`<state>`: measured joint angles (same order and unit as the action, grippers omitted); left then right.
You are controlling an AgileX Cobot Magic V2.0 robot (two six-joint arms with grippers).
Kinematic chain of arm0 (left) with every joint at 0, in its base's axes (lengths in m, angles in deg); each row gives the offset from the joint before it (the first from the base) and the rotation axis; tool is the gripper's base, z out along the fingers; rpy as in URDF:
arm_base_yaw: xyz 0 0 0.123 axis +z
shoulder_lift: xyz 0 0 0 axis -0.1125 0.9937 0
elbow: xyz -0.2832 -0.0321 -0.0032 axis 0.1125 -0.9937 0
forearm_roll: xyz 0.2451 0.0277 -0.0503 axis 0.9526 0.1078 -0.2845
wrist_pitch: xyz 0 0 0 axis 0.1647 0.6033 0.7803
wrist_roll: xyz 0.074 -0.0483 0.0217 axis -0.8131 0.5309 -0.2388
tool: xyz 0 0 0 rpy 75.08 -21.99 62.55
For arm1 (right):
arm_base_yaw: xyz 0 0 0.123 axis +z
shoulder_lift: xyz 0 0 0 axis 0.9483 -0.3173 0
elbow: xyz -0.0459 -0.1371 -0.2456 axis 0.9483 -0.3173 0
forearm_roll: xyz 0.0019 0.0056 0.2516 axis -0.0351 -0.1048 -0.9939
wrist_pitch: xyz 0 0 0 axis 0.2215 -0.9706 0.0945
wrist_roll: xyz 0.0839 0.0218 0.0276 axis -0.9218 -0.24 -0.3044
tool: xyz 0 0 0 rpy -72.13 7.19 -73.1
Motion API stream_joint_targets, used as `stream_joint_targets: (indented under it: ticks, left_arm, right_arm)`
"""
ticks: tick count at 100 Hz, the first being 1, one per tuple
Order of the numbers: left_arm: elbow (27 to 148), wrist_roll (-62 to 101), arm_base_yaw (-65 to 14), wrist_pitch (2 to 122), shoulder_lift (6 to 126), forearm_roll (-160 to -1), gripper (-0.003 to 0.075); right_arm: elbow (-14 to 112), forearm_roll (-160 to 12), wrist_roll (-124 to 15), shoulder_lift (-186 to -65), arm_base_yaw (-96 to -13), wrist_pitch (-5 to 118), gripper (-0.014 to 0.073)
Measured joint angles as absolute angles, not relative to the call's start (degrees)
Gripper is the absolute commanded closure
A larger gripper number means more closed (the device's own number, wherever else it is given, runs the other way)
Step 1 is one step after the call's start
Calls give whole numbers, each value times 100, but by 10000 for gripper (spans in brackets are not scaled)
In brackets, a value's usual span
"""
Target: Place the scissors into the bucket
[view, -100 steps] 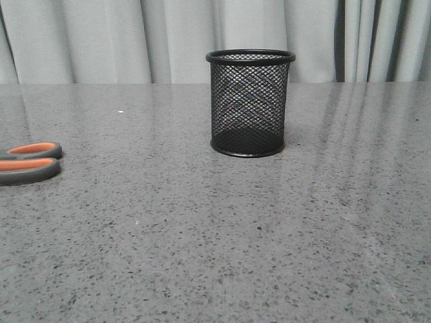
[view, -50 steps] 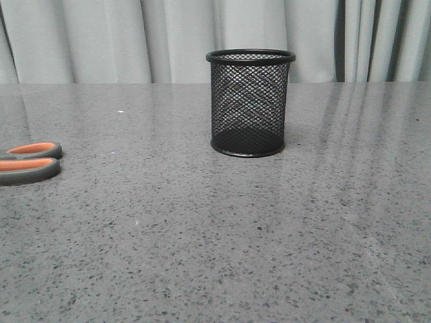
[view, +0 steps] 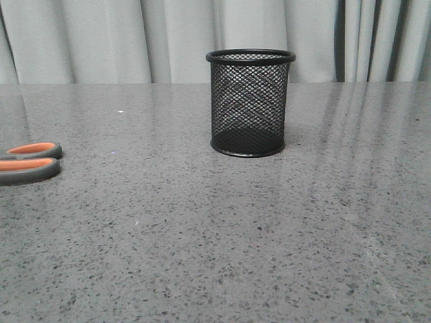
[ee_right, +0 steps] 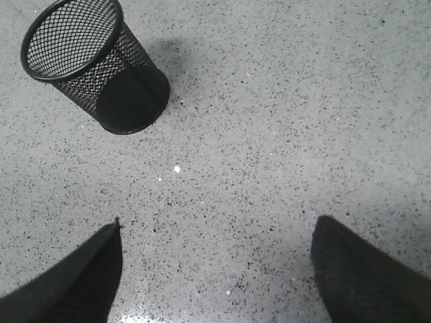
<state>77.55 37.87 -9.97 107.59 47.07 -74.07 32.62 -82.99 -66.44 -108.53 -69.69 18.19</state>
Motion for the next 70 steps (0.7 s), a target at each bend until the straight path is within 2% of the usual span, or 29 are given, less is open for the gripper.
stream_joint_targets:
  ticks: [19, 37, 70]
  left_arm:
    - [8110, 3006, -997, 11049, 5197, -7417, 317]
    - [8654, 1890, -997, 11585, 6106, -7390, 318]
    - [8886, -1331, -997, 11718, 7500, -7032, 318]
  right_arm:
    - [3262, -8299, -6644, -10853, -6969, 1810, 64]
    - [3262, -8299, -6644, -10853, -6969, 1754, 64]
    - [3262, -8299, -6644, -10853, -6802, 1676, 64]
